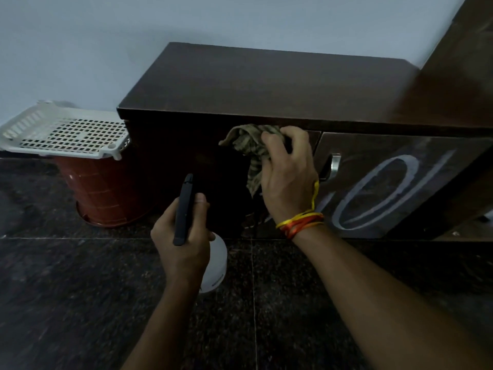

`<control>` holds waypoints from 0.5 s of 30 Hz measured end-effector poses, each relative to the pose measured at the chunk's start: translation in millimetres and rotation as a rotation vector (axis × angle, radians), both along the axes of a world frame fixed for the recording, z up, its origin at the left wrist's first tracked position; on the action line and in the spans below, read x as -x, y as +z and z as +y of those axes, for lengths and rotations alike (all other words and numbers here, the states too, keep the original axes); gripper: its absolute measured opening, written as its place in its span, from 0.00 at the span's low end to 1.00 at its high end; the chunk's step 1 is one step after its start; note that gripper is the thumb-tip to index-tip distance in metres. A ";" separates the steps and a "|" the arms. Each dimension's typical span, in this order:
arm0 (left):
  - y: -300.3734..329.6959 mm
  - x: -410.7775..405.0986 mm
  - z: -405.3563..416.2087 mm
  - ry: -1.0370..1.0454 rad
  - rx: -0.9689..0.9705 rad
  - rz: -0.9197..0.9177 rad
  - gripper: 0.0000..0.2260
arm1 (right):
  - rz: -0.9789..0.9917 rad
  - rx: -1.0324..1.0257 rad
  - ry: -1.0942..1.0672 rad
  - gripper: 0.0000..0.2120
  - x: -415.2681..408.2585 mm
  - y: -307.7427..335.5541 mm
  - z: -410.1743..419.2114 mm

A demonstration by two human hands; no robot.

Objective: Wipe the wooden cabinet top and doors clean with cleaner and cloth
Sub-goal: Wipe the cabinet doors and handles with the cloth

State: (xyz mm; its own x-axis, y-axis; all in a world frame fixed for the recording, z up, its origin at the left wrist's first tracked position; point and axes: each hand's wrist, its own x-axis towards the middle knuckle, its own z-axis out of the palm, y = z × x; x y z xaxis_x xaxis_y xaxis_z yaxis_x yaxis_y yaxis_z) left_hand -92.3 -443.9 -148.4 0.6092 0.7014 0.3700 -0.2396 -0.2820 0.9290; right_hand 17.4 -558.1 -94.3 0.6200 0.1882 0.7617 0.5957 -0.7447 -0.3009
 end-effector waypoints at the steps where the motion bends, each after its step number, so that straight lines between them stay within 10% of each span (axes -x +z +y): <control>1: -0.2 -2.5 -6.5 -0.010 0.014 0.006 0.09 | 0.008 -0.021 -0.006 0.12 -2.3 -1.0 -8.4; 15: -5.6 -7.0 -23.2 -0.060 -0.019 -0.005 0.14 | 0.079 -0.111 -0.043 0.19 -8.5 -6.9 -28.7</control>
